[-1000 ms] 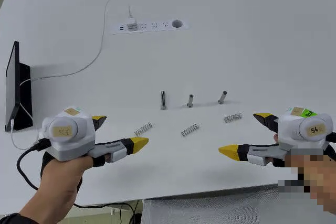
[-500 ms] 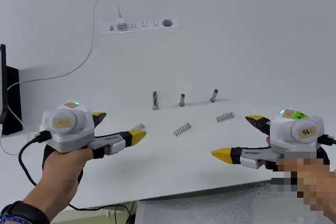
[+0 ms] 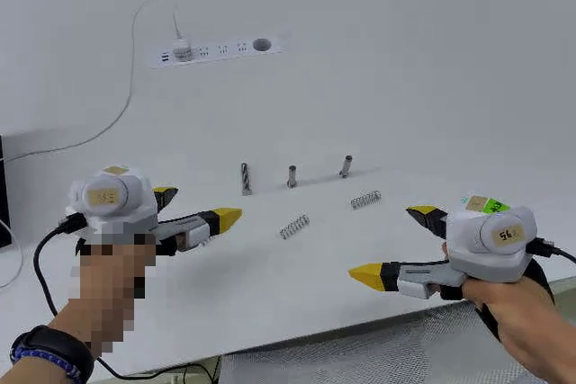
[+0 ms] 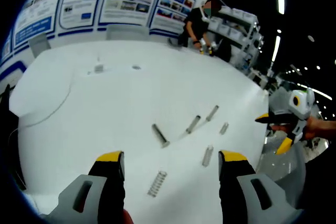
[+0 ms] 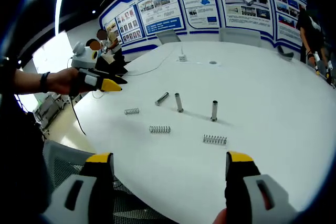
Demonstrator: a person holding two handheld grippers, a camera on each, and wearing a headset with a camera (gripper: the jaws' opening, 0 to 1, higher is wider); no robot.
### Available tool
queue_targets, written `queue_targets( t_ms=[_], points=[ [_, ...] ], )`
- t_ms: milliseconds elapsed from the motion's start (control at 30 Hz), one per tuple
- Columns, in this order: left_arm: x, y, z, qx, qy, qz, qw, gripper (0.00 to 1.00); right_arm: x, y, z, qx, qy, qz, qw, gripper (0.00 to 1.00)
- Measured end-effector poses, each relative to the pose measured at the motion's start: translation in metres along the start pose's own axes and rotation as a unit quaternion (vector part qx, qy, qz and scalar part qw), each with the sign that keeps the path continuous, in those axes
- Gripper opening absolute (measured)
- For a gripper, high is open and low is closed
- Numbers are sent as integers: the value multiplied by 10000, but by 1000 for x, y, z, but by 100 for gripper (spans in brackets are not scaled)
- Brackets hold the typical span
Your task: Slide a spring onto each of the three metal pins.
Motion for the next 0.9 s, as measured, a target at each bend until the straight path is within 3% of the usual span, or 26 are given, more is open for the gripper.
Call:
queue_targets(
  t_ms=[233,567,900],
  points=[
    [7,19,1,-23,-50,40,10000,69,1,-1,-2,-75,94,-55,9999,89],
    [16,33,1,24,-62,126,9999,60,-3,-5,-3,-139,152,-35,9998,89],
    [20,53,6,115,-410,132,9990,51,-3,-5,-6,-142,181,-18,9997,89]
  ],
)
Point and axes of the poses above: the centre of the closed fingertips' face, and the gripper's own axes: y roughly forward along the fingers, z roughly to its left, x roughly out of its top, the point moved 10 cm from there along -y, roughly backward along the fingers, and after that the axes turned 12 degrees about -y, right-handed, at the moved point
